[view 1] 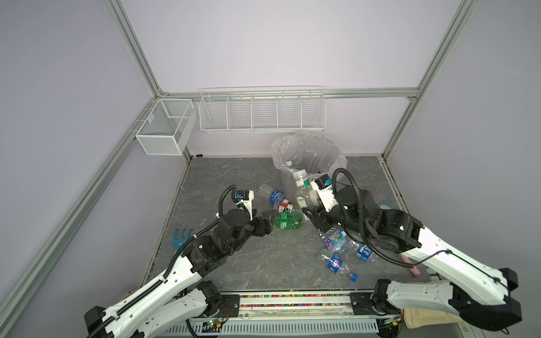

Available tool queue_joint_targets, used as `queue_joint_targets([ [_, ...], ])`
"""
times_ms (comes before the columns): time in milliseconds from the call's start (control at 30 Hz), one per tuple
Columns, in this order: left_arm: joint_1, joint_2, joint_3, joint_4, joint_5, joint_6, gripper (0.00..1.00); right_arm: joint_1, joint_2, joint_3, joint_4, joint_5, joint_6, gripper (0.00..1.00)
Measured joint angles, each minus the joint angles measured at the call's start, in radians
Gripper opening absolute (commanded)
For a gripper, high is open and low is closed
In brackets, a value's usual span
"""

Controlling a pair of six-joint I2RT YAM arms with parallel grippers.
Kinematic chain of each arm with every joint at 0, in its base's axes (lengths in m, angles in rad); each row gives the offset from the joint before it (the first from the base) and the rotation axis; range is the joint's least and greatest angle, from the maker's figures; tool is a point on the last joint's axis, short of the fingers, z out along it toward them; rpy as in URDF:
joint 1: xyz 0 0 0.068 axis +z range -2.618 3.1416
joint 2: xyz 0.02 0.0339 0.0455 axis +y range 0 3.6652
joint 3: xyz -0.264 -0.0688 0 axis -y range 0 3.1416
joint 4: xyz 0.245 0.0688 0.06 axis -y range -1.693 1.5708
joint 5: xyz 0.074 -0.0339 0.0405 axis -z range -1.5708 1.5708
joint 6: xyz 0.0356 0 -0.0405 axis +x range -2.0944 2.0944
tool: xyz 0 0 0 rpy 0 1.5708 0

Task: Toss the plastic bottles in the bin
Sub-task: 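Carry the green-label bottle with the right gripper over the bin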

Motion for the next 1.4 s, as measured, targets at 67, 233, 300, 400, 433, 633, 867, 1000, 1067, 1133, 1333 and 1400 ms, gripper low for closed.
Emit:
queue_joint_targets([
  [67,0.0,0.001,0.0,0.0,0.0,0.0,0.8,0.0,-0.001,0.02,-0.003,0.024,-0.016,0.07],
  [233,0.0,0.009,0.0,0.002,0.0,0.0,0.8,0.0,-0.02,0.06,-0.007,0.079,-0.053,0.1],
  [300,0.0,0.014,0.0,0.005,0.0,0.0,0.8,0.0,-0.035,0.073,-0.007,0.103,-0.068,0.1],
  [400,0.0,0.024,0.0,0.008,0.0,0.0,0.8,0.0,-0.041,0.102,-0.008,0.135,-0.09,0.11],
  [433,0.0,0.026,0.0,0.008,0.0,0.0,0.8,0.0,-0.04,0.113,-0.007,0.142,-0.095,0.11],
  [633,0.0,0.029,0.0,0.008,0.0,0.0,0.8,-0.023,-0.003,0.206,-0.037,0.194,-0.112,0.08],
  [867,0.0,0.026,-0.018,0.01,0.0,-0.002,0.8,-0.087,0.064,0.3,-0.079,0.205,-0.109,0.08],
  [1000,0.0,0.024,-0.031,0.009,0.0,-0.004,0.8,-0.12,0.098,0.351,-0.103,0.193,-0.107,0.08],
  [1067,0.0,0.022,-0.032,0.01,0.0,-0.004,0.8,-0.132,0.116,0.377,-0.106,0.185,-0.108,0.07],
  [1133,0.0,0.019,-0.033,0.01,0.0,-0.005,0.8,-0.146,0.138,0.408,-0.109,0.177,-0.108,0.07],
  [1333,0.0,0.008,-0.049,0.01,0.001,-0.013,0.8,-0.194,0.252,0.564,-0.14,0.14,-0.115,0.08],
  [1400,0.0,0.004,-0.053,0.01,0.001,-0.019,0.8,-0.205,0.298,0.626,-0.153,0.127,-0.121,0.08],
])
